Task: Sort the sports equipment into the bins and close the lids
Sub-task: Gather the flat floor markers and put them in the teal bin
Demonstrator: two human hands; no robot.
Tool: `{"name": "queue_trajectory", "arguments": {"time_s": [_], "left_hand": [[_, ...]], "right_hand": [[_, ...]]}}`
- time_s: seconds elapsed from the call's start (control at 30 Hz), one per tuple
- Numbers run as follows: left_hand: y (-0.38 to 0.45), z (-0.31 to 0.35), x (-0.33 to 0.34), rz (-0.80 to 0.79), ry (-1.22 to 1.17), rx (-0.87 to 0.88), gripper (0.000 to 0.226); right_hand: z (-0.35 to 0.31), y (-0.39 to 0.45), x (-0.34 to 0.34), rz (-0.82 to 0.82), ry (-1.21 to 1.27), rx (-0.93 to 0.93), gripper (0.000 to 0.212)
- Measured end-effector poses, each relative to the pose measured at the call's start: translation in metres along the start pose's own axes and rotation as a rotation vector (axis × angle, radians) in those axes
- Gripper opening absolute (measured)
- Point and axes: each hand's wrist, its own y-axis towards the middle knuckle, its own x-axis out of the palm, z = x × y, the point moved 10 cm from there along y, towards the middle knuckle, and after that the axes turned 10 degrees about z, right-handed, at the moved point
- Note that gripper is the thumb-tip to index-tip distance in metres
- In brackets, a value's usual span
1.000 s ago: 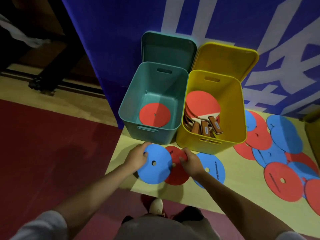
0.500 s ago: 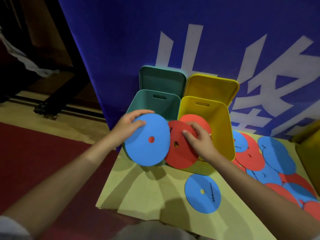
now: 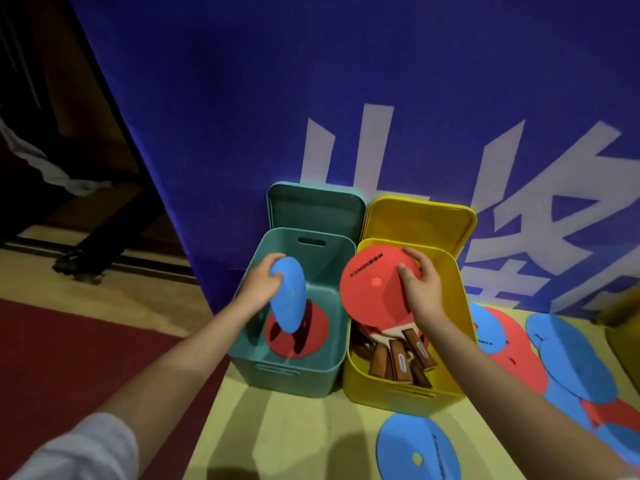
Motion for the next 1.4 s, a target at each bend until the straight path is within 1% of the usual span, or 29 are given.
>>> {"name": "queue_trajectory", "arguments": {"time_s": [0.13, 0.23, 0.4, 0.47, 0.57, 0.63, 0.67, 0.77, 0.83, 0.87, 0.9, 0.93, 0.97, 1.0, 1.07, 1.17, 1.27, 1.33, 1.4], "left_hand": [[0.009, -0.047, 0.057, -0.153, 0.064, -0.130, 0.043], [0.016, -0.077, 0.085, -0.195, 0.074, -0.208, 0.044], [0.031, -0.111, 0.096, -0.181, 0.177, -0.253, 0.043], [0.033, -0.120, 0.099, -0.210, 0.231, -0.269, 0.043], [0.031, -0.118, 0.099, -0.240, 0.255, -0.334, 0.056], [0.034, -0.100, 0.092, -0.204, 0.188, -0.312, 0.060], [0.037, -0.087, 0.086, -0.182, 0.137, -0.272, 0.059], [0.042, -0.042, 0.047, -0.075, 0.034, -0.052, 0.047], [0.038, -0.019, 0.008, 0.070, 0.080, 0.117, 0.040], [0.035, -0.015, -0.009, 0.155, 0.146, 0.188, 0.040], [0.033, -0.017, -0.021, 0.217, 0.222, 0.218, 0.041], [0.033, -0.025, -0.028, 0.239, 0.285, 0.195, 0.041], [0.033, -0.036, -0.030, 0.225, 0.317, 0.138, 0.043], [0.033, -0.047, -0.028, 0.189, 0.321, 0.078, 0.044], [0.032, -0.056, -0.019, 0.123, 0.296, 0.031, 0.046], [0.033, -0.057, -0.018, 0.124, 0.242, 0.040, 0.047], [0.034, -0.067, -0.022, 0.137, 0.121, 0.012, 0.044], [0.036, -0.074, -0.026, 0.156, 0.029, -0.022, 0.042], [0.035, -0.076, -0.028, 0.175, -0.044, -0.045, 0.040]], "right_hand": [[0.027, 0.008, 0.012, 0.044, 0.023, 0.086, 0.032], [0.042, 0.010, 0.026, 0.042, 0.024, 0.116, 0.032], [0.047, 0.015, 0.044, 0.006, 0.002, 0.122, 0.032], [0.048, 0.018, 0.049, 0.007, -0.002, 0.122, 0.032], [0.048, 0.019, 0.059, -0.015, 0.004, 0.137, 0.031], [0.045, 0.020, 0.068, -0.051, -0.013, 0.135, 0.032], [0.042, 0.019, 0.074, -0.076, -0.025, 0.132, 0.033], [0.034, 0.015, 0.100, -0.169, -0.066, 0.144, 0.041], [0.029, 0.007, 0.125, -0.241, -0.141, 0.124, 0.047], [0.027, 0.002, 0.139, -0.281, -0.196, 0.096, 0.048], [0.027, -0.003, 0.154, -0.325, -0.256, 0.064, 0.049], [0.028, -0.009, 0.169, -0.372, -0.319, 0.036, 0.050], [0.031, -0.016, 0.185, -0.418, -0.371, 0.022, 0.050], [0.036, -0.024, 0.200, -0.458, -0.408, 0.017, 0.050], [0.053, -0.038, 0.223, -0.501, -0.454, 0.057, 0.050], [0.085, -0.051, 0.238, -0.485, -0.449, 0.157, 0.049], [0.111, -0.055, 0.241, -0.438, -0.458, 0.218, 0.048], [0.125, -0.052, 0.239, -0.409, -0.510, 0.223, 0.049], [0.141, -0.049, 0.236, -0.420, -0.630, 0.187, 0.046]]}}
